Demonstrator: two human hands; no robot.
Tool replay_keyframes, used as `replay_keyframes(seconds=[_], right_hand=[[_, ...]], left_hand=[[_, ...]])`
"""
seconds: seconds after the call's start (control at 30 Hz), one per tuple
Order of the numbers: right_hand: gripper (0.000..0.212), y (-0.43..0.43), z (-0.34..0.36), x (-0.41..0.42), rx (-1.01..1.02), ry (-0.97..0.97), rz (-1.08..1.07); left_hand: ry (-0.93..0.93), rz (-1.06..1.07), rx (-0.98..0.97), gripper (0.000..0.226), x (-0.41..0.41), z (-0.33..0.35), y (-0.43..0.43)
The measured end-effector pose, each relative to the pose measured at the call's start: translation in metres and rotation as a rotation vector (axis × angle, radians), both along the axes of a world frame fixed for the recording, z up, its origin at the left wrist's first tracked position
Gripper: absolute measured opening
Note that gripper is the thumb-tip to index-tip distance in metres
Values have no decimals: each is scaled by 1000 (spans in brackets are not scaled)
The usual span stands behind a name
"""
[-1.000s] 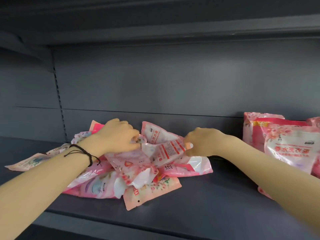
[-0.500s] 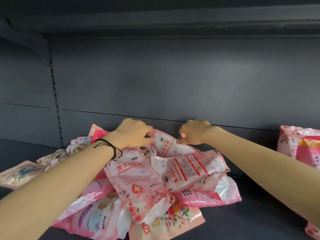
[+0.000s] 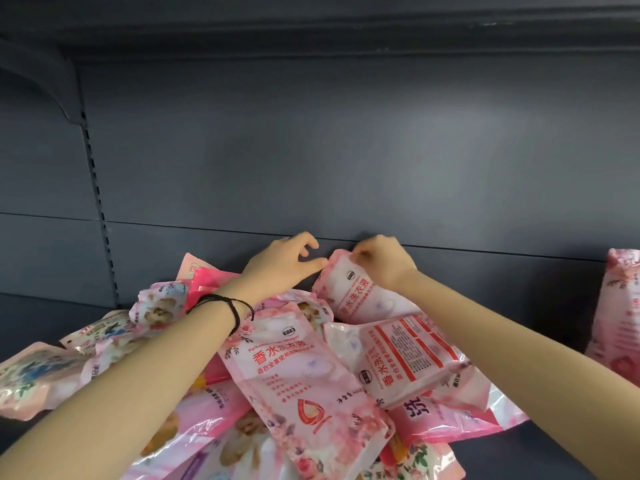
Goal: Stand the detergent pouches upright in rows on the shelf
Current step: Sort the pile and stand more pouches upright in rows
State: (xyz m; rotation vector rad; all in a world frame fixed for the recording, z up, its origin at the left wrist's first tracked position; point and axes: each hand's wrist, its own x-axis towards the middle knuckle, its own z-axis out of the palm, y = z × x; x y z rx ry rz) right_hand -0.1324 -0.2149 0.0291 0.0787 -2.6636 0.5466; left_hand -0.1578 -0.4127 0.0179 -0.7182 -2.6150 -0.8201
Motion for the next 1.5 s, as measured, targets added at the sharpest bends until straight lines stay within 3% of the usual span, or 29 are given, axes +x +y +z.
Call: replay_keyframes(seconds=[0.17,0.4,0.57,0.7,0.83,1.03,1.27,1.43,1.5], right_hand=[[21,31,12,16,-293,209,-87],[22,40,40,48,-764,393,-102],[27,18,61,68,-942,514,9],[22,2,80,89,-986,584,109],[22,-1,87,126,-1107,606,238],[21,22,61,195,-1153,568,219],[23,78,-15,275,-1223,341,326],[37,124,-48,317,-1353,394,278],[33,148,-55,333,-1368,374,262]], left_hand=[[-117,-96,346,43,3,9,12],[-202,-154,659,58,17,19,44],[-339,-332,923,26,40,27,67],[-190,-400,1134,17,61,45,65],[-84,-481,1176,19,95,61,61],[-182,-523,1233,25,157,49,88],[-171,-502,1229,29,222,19,148],[-243,-515,1243,26,266,-15,203],[-271,-527,1248,24,283,-25,226]])
